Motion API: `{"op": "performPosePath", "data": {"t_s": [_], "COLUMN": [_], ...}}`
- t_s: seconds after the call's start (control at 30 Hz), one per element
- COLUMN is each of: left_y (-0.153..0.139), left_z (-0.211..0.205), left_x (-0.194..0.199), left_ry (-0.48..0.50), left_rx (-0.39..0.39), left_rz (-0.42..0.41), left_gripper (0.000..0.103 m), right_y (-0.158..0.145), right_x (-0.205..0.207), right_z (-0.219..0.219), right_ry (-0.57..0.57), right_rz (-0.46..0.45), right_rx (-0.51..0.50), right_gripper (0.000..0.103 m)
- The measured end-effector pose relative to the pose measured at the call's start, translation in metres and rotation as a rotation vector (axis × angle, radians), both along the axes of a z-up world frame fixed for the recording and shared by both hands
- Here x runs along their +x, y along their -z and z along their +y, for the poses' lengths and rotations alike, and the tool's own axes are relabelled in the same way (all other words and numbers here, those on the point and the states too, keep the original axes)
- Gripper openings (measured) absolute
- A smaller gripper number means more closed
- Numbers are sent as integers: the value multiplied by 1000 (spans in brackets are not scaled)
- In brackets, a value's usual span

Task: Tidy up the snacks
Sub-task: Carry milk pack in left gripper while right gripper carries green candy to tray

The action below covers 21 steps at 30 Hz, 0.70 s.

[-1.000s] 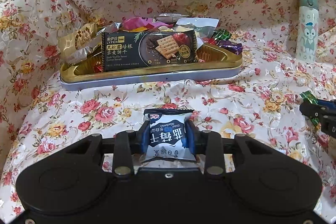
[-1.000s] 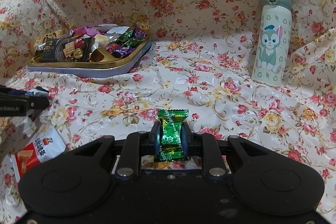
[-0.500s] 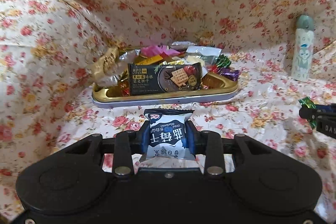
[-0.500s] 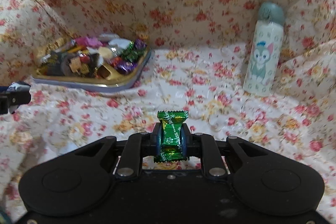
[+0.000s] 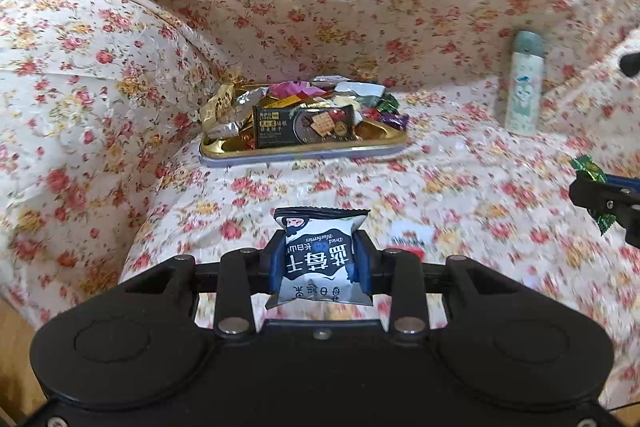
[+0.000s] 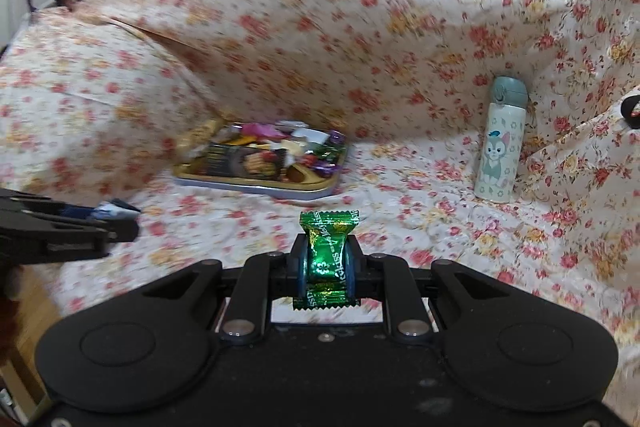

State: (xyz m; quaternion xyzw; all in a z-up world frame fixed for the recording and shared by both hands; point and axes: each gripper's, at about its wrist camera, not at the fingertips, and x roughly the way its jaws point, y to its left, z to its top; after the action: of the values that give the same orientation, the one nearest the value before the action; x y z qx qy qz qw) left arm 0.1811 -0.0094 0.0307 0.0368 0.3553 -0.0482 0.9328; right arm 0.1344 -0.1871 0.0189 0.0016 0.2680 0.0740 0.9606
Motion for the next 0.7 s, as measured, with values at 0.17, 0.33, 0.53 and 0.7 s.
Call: {"op": "performPosePath", "data": {"t_s": [0.17, 0.33, 0.53, 0.7], "left_y": [8, 19, 33, 49], "left_z": [-7, -15, -18, -18], "left_x": [-38, -77, -112, -132], "left_ry": [39, 56, 70, 79], "left_rx": [-18, -14, -40, -24], "left_rz": [35, 66, 138, 183], "left_gripper": [43, 43, 43, 43], "right_y": [8, 18, 36, 58], "right_x": [-44, -76, -105, -116], "right_z": [8, 8, 6, 11], "right_ry": [-14, -24, 4, 6], "right_rz": [7, 27, 58, 110], "right_rx": [40, 68, 100, 86], "right_gripper": [19, 19, 19, 19]}}
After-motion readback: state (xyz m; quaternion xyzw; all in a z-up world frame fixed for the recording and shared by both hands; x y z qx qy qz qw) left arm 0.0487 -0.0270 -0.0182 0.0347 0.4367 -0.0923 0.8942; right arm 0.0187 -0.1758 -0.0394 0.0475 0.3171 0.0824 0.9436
